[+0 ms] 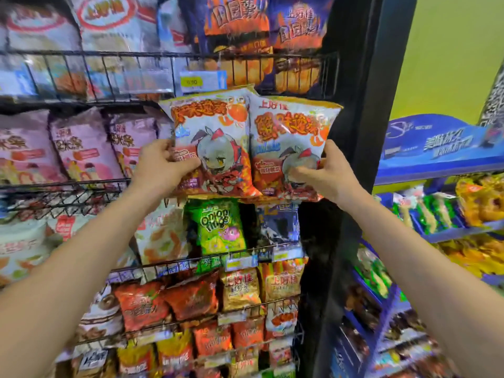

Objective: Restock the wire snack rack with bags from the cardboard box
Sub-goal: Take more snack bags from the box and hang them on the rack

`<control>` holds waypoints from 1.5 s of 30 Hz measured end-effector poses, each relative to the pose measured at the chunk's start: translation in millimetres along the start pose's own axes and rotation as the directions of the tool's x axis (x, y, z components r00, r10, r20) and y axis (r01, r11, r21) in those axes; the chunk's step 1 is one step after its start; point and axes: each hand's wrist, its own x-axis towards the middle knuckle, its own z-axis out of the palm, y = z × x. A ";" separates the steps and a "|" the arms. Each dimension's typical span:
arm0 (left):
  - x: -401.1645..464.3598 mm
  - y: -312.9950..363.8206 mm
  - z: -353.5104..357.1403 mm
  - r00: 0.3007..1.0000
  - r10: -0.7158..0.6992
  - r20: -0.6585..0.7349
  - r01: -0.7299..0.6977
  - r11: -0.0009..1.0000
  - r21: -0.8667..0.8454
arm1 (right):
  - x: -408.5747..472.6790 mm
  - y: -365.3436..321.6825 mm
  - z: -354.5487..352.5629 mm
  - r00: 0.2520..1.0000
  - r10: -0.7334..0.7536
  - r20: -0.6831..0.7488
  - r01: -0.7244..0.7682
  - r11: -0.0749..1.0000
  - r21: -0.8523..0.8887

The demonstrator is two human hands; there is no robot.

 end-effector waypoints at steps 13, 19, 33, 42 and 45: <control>67.0 -12.1 21.0 0.994 0.088 -0.065 -0.082 0.992 0.095 | 72.9 6.3 1.5 0.965 -0.243 -0.099 0.249 0.967 0.059; 88.3 -41.8 35.2 0.999 0.025 0.036 -0.028 0.995 0.091 | 100.4 33.0 11.8 0.981 -0.185 0.064 0.189 0.980 -0.056; 133.7 -82.9 20.0 0.955 -0.080 0.287 -0.053 0.903 0.427 | 145.0 71.9 -6.9 0.941 -0.026 0.336 0.111 0.966 -0.236; 134.8 -52.4 43.5 0.919 -0.274 0.282 0.090 0.846 0.525 | 144.7 70.4 -0.6 0.931 -0.019 0.363 0.098 0.975 -0.201; 128.4 -51.6 51.6 0.917 -0.277 0.286 0.078 0.829 0.553 | 142.4 68.9 1.1 0.943 0.011 0.334 0.083 0.960 -0.267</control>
